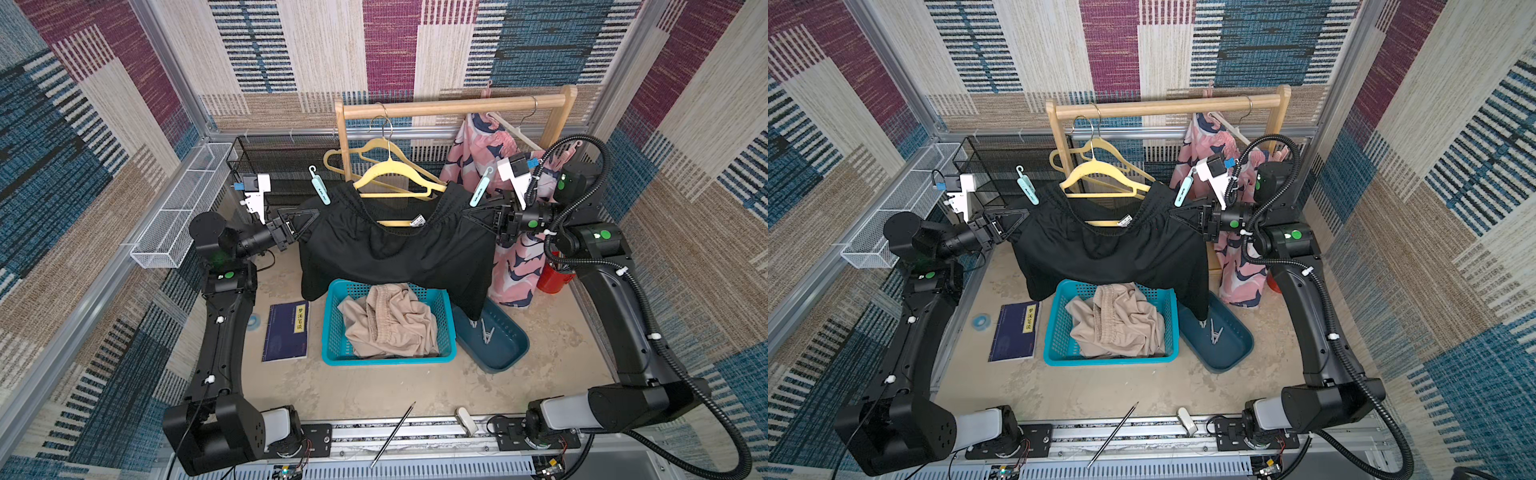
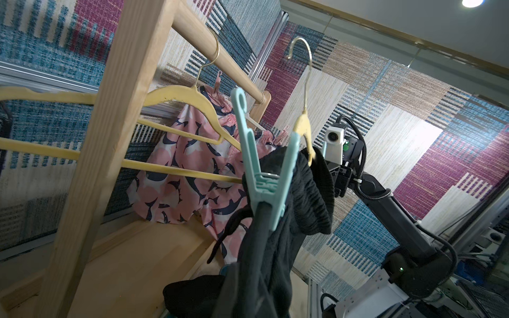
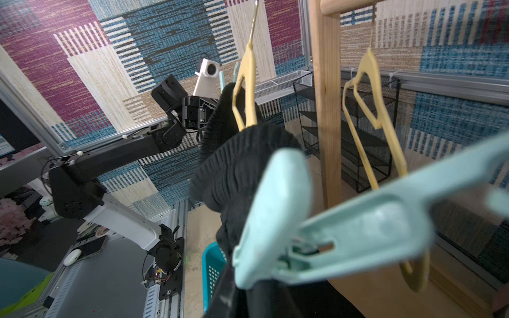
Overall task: Remove the clothespins securing shorts to the hanger
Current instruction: Adjust the shorts in the basket.
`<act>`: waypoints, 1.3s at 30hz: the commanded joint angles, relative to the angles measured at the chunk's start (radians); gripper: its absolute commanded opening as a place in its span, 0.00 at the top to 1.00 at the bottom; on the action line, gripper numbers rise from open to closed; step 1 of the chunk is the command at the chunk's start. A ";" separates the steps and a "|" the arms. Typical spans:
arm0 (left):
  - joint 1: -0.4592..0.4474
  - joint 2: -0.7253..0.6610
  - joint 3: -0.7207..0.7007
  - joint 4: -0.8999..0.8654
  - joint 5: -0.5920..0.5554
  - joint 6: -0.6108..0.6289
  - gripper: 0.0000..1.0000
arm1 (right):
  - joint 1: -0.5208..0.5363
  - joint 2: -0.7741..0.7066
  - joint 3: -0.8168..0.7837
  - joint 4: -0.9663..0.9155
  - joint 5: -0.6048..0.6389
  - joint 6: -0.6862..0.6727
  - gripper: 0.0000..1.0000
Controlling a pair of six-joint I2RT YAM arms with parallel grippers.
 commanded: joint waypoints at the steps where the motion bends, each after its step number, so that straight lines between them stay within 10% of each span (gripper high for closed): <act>1: -0.007 -0.047 0.004 -0.029 -0.112 -0.003 1.00 | -0.006 -0.026 -0.031 0.068 0.083 0.000 0.70; 19: -0.021 -0.086 -0.020 0.493 -0.243 -0.526 1.00 | -0.062 -0.242 -0.310 0.191 0.641 0.103 0.41; 39: -0.259 -0.187 0.041 0.456 -0.412 -0.490 1.00 | -0.135 -0.210 -0.266 0.088 0.947 0.042 0.39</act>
